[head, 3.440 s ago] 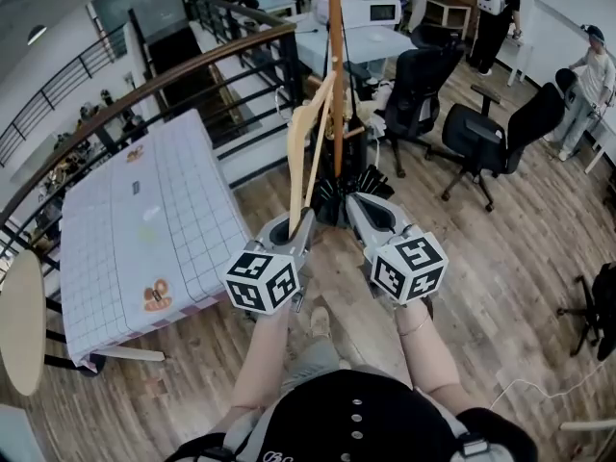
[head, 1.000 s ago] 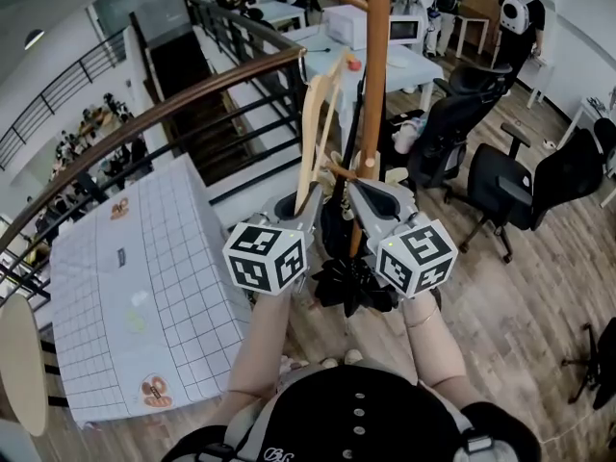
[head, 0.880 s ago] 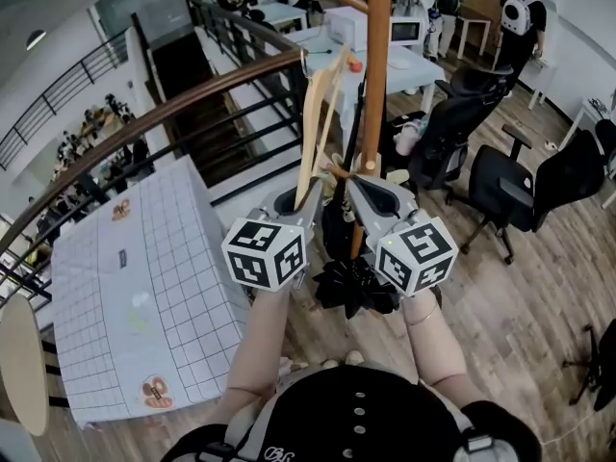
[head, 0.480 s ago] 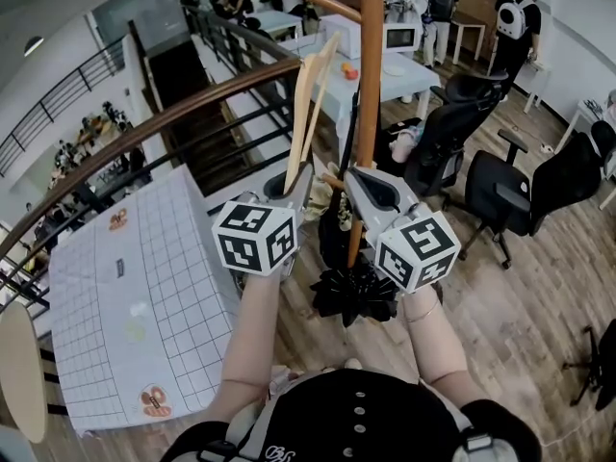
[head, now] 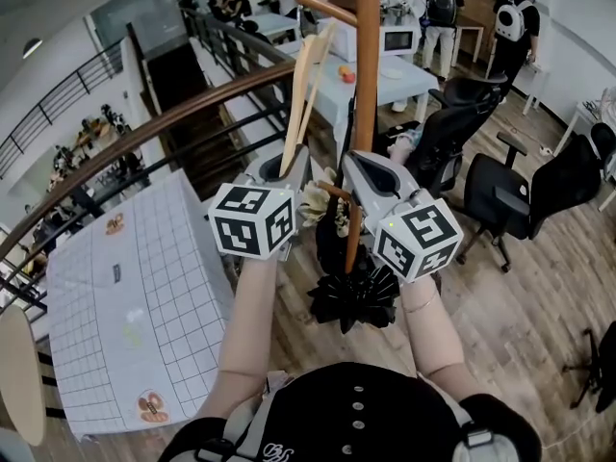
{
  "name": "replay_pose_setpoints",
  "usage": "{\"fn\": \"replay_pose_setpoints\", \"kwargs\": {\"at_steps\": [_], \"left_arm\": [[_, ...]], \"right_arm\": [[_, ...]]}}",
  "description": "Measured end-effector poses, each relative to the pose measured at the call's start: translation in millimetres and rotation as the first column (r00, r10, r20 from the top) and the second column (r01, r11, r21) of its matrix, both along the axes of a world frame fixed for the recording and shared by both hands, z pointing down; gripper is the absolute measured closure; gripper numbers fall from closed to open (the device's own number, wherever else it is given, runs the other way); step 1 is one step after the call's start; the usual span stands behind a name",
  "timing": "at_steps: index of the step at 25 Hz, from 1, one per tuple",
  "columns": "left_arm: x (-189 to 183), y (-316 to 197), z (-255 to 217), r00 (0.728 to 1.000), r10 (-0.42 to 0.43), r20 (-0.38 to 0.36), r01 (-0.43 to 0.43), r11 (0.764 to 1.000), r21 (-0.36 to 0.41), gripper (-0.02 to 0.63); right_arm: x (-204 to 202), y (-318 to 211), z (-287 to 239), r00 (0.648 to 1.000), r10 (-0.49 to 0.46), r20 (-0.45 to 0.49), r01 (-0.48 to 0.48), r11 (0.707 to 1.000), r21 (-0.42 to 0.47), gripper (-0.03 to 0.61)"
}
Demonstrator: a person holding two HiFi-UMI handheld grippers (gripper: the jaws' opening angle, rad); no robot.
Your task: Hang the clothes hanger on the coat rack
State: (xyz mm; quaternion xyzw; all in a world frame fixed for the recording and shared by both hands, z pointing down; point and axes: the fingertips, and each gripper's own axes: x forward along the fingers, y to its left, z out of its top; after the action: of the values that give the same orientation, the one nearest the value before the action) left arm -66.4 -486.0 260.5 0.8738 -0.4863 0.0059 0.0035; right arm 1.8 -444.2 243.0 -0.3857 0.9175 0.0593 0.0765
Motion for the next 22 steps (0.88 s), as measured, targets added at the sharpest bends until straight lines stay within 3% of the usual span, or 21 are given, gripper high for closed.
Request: {"fn": "replay_pose_setpoints", "kwargs": {"at_steps": [15, 22], "left_arm": [[3, -40, -22, 0.998, -0.013, 0.068, 0.011, 1.000, 0.026, 0.615], [8, -51, -18, 0.998, -0.005, 0.068, 0.005, 1.000, -0.001, 0.615]], "right_arm": [[3, -31, -11, 1.000, -0.020, 0.018, 0.020, 0.999, 0.026, 0.580], [11, -38, -11, 1.000, -0.007, 0.020, 0.007, 1.000, 0.023, 0.580]]}}
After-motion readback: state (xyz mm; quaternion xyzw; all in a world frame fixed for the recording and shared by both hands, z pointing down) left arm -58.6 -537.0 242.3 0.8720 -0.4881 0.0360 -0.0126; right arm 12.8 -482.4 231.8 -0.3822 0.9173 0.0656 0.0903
